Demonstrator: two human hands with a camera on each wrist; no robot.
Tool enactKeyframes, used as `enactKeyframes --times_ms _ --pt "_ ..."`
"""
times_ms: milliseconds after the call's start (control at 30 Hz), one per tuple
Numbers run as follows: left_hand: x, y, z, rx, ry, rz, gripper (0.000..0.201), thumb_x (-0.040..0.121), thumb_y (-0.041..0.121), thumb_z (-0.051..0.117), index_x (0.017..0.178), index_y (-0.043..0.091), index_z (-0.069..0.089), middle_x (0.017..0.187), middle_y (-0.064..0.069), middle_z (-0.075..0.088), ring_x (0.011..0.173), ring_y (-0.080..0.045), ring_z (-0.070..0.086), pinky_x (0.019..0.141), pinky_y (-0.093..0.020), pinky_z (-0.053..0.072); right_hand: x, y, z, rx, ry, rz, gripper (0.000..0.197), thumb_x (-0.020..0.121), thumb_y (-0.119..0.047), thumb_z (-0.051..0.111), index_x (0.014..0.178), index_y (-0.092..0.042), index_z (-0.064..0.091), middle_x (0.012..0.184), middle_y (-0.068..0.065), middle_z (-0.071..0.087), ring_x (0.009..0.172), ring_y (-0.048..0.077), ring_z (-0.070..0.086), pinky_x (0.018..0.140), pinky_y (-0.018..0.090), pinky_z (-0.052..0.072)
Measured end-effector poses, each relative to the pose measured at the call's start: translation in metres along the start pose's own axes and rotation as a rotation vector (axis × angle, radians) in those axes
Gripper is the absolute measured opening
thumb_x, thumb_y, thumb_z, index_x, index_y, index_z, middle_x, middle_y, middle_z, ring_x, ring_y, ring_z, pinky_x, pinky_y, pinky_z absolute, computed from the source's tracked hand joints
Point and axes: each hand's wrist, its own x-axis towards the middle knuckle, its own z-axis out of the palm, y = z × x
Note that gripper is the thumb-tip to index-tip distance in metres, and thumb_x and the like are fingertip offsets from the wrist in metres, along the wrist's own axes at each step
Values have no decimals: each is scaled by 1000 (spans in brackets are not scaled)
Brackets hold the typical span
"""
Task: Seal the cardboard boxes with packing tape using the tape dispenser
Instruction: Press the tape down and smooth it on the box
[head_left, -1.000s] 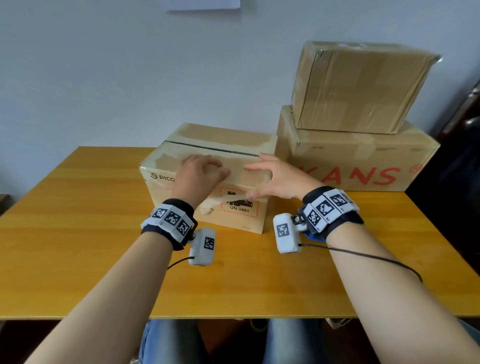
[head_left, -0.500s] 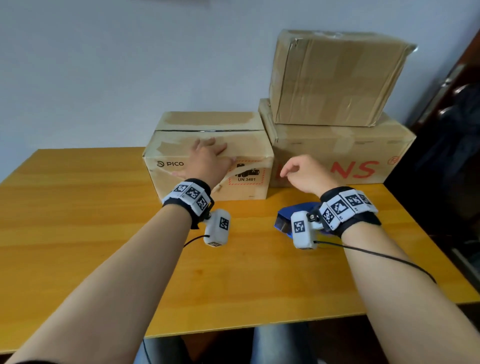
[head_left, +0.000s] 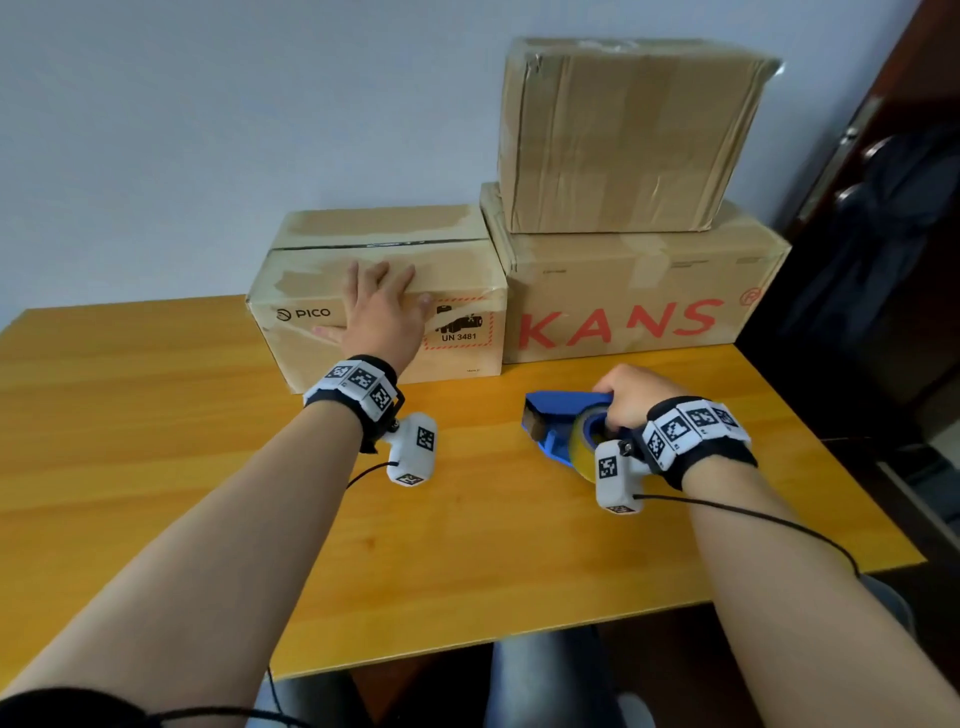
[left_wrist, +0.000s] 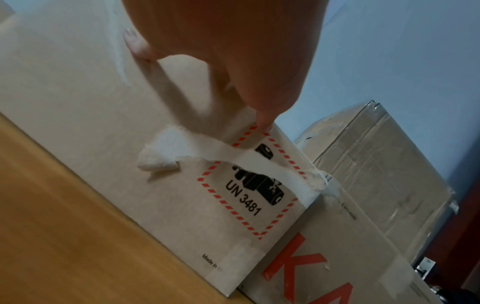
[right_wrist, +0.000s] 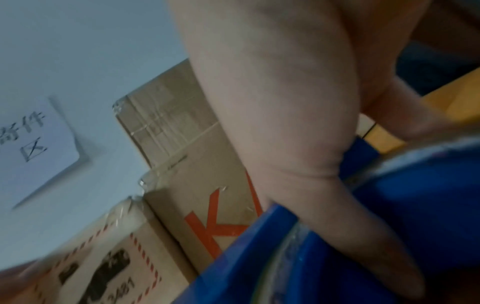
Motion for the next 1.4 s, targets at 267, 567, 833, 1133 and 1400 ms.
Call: enactKeyframes --times_ms 267,567,833,1133,1400 --pt "-2 -1 -2 26 -32 18 49 101 47 43 149 41 38 163 12 16 153 -11 -10 105 -81 -5 -6 17 11 83 150 263 10 92 -8 62 101 -4 57 76 9 56 62 22 52 51 28 39" --pt "-21 -24 1 -73 -93 235 57 97 31 62 147 45 39 166 3 9 151 -22 -22 114 -74 7 -13 10 4 139 91 267 57 85 -12 65 137 -13 40 100 9 59 82 26 61 60 34 48" --pt "-11 -15 0 12 -181 177 69 96 24 61 149 55 29 166 11 -2 148 -21 -31 112 -77 7 3 -43 -16 80 206 131 62 88 -19 51 147 -29 38 156 10 26 144 40 19 115 55 29" --pt "11 -8 1 3 -258 121 77 94 21 62 151 55 24 166 10 -14 144 -25 -38 116 -71 2 12 -88 -29 73 91 -98 49 90 -22 52 137 -36 55 151 1 44 142 38 29 115 53 30" --pt "7 26 -73 -212 -346 123 54 97 18 61 148 29 47 161 -3 32 149 -27 25 117 -40 24 -21 -123 -85 243 227 -342 30 98 -16 55 124 -26 67 121 -4 65 93 15 65 81 34 54"
